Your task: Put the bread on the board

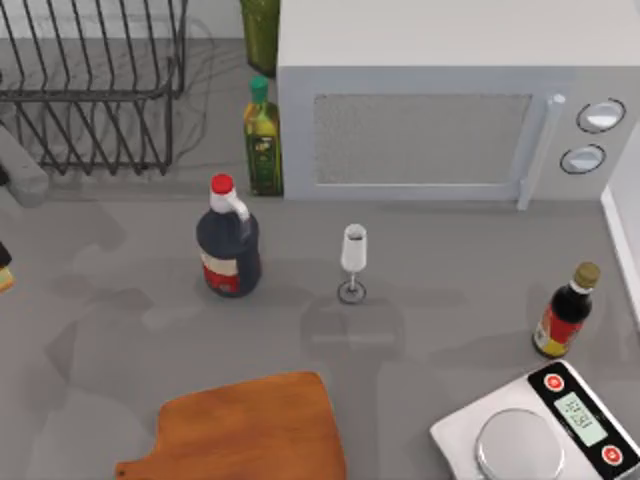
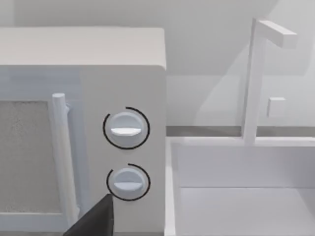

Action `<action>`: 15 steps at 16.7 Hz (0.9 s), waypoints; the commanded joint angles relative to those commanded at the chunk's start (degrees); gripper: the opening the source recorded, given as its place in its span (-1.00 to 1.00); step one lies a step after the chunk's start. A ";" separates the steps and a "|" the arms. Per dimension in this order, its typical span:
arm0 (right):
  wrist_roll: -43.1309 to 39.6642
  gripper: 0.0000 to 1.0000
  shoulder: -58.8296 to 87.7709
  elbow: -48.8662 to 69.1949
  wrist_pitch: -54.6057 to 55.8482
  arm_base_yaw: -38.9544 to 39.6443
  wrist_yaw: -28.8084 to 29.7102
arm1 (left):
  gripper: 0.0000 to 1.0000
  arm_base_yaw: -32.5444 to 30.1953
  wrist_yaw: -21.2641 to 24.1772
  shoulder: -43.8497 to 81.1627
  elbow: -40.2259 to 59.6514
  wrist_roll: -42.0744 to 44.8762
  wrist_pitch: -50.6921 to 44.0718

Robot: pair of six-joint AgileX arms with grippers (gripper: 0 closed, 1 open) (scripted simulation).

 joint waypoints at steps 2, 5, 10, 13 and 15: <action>0.00 1.00 0.00 0.00 0.00 0.00 0.00 | -1.00 0.05 -0.02 0.22 -0.15 0.12 0.17; 0.00 1.00 0.00 0.00 0.00 0.00 0.00 | -1.00 -0.20 -0.14 0.55 -0.60 -2.83 0.34; 0.00 1.00 0.00 0.00 0.00 0.00 0.00 | -1.00 -1.47 -0.67 1.45 -3.19 -19.26 1.62; 0.00 1.00 0.00 0.00 0.00 0.00 0.00 | -1.00 -2.95 -1.15 2.06 -5.08 -34.07 2.66; 0.00 1.00 0.00 0.00 0.00 0.00 0.00 | -1.00 -4.34 -1.49 2.39 -6.32 -45.21 3.35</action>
